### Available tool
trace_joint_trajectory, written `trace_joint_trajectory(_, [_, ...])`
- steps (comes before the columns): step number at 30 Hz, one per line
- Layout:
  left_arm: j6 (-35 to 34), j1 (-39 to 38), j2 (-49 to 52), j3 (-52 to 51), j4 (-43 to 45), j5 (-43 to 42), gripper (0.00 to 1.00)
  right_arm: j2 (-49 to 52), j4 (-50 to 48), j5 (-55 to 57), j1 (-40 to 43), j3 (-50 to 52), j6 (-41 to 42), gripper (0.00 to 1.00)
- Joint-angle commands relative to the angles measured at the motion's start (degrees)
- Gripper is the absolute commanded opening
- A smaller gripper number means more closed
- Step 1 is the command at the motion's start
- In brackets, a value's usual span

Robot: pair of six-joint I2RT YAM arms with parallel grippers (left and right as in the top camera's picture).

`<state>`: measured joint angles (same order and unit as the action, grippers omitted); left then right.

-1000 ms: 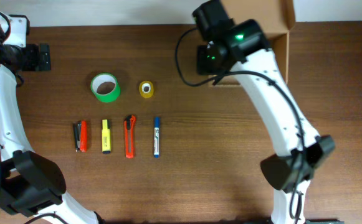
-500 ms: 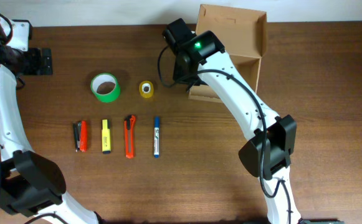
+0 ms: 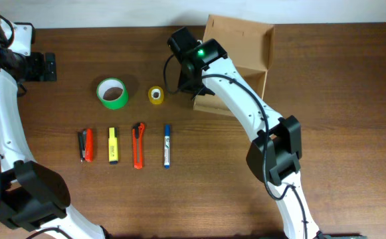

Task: Pack container
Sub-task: 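Push the cardboard box leftward toward the center with the right gripper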

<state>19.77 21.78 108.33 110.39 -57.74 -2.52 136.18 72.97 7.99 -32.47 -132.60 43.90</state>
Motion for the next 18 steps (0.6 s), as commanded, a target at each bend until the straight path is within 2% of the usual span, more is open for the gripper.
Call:
trace_joint_trajectory(1, [0.5,0.1,0.5,0.3,-0.2,0.4,1.0,1.1,0.2,-0.5,-0.9,-0.7,1.9,0.04])
trace_joint_trajectory(13, [0.5,0.1,0.5,0.3,-0.2,0.4,1.0,3.9,0.3,-3.3,-0.9,-0.7,3.1,0.04])
trace_joint_trajectory(14, [0.5,0.1,0.5,0.3,-0.2,0.4,1.0,3.9,0.3,-3.2,-0.9,-0.7,2.9,0.13])
trace_joint_trajectory(16, [0.5,0.1,0.5,0.3,-0.2,0.4,0.99,3.9,0.2,-3.3,-0.9,-0.7,1.7,0.43])
trace_joint_trajectory(17, [0.5,0.1,0.5,0.3,-0.2,0.4,1.0,3.9,0.2,-3.2,-0.9,-0.7,1.1,0.56])
trace_joint_trajectory(18, [0.5,0.1,0.5,0.3,-0.2,0.4,1.0,3.9,0.2,-3.2,-0.9,-0.7,0.5,0.62])
